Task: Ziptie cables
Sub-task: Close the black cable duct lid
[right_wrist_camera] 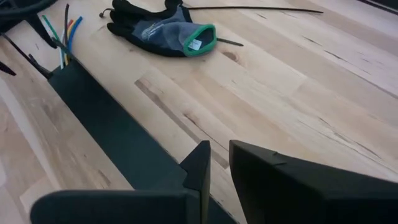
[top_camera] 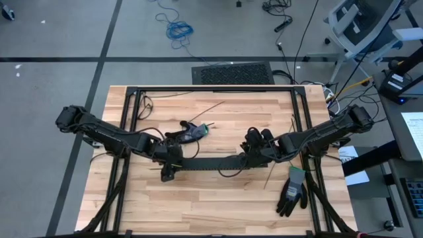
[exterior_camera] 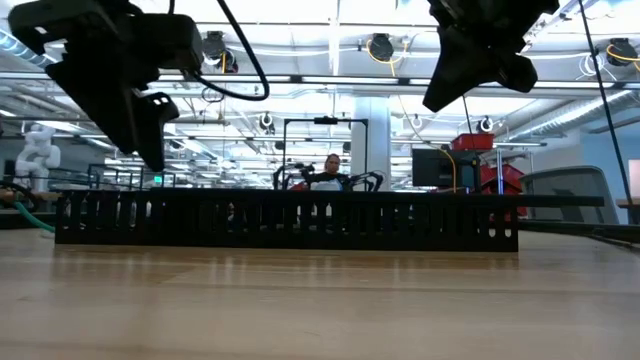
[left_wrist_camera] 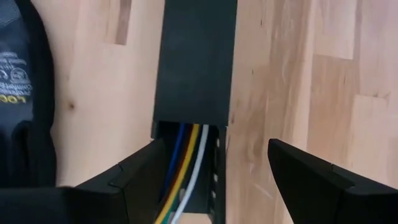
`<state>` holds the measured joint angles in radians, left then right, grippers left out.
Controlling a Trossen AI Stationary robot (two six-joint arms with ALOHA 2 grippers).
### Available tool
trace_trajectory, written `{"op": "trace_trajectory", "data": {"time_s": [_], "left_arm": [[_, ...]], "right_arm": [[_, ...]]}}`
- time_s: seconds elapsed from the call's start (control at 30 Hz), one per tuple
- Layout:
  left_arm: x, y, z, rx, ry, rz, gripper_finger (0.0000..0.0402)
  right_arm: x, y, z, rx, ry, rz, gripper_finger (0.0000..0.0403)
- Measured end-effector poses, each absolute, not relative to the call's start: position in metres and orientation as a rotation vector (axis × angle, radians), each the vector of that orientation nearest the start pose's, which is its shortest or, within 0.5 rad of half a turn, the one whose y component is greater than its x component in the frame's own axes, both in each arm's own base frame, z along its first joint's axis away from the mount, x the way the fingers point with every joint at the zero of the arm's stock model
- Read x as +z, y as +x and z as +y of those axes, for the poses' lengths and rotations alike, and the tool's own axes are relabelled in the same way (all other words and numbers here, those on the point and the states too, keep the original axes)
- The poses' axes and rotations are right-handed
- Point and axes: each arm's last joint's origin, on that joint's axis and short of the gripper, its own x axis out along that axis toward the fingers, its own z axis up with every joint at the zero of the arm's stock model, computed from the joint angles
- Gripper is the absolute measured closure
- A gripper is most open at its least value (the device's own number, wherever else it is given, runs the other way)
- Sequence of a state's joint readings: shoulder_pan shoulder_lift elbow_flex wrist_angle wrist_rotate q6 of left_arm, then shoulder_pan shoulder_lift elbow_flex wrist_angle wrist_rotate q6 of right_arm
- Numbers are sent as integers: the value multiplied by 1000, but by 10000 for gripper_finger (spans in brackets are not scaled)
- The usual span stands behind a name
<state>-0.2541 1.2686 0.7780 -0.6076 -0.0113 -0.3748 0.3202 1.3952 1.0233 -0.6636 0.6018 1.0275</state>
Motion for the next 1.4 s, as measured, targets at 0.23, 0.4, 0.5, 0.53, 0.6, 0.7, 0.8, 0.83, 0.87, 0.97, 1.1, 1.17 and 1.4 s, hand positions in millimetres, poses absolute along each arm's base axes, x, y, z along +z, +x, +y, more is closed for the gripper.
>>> {"op": "trace_trajectory", "data": {"time_s": [0.23,0.4,0.5,0.53,0.6,0.7,0.8,0.83,0.87,0.97,1.1,1.17,1.4], "left_arm": [[207,224,-50,-29,-193,1122,125],[203,227,-43,-26,-231,1144,125],[199,229,-40,1,-258,1170,125],[196,231,-39,7,-263,1181,125],[190,233,-39,11,-268,1212,125],[183,237,-40,15,-266,1232,125],[177,239,-41,13,-296,1266,125],[176,239,-41,10,-318,1274,125],[176,239,-42,9,-338,1280,125],[178,240,-45,-12,-355,1277,125],[173,239,-49,-6,-314,1295,125],[168,240,-51,-3,-303,1315,125],[151,249,-54,24,-275,1335,125]], "right_arm": [[251,261,69,-672,451,702,353],[251,261,69,-657,400,726,353],[250,259,70,-652,372,745,353],[250,258,70,-650,366,750,353],[249,257,71,-652,354,765,353],[248,254,72,-652,337,785,353],[247,253,73,-651,325,795,353],[247,253,73,-651,322,800,353],[247,252,73,-653,318,806,353],[246,251,72,-661,305,822,353],[245,249,71,-668,292,838,353],[245,248,71,-670,288,844,353],[245,248,71,-673,291,843,353]]}}
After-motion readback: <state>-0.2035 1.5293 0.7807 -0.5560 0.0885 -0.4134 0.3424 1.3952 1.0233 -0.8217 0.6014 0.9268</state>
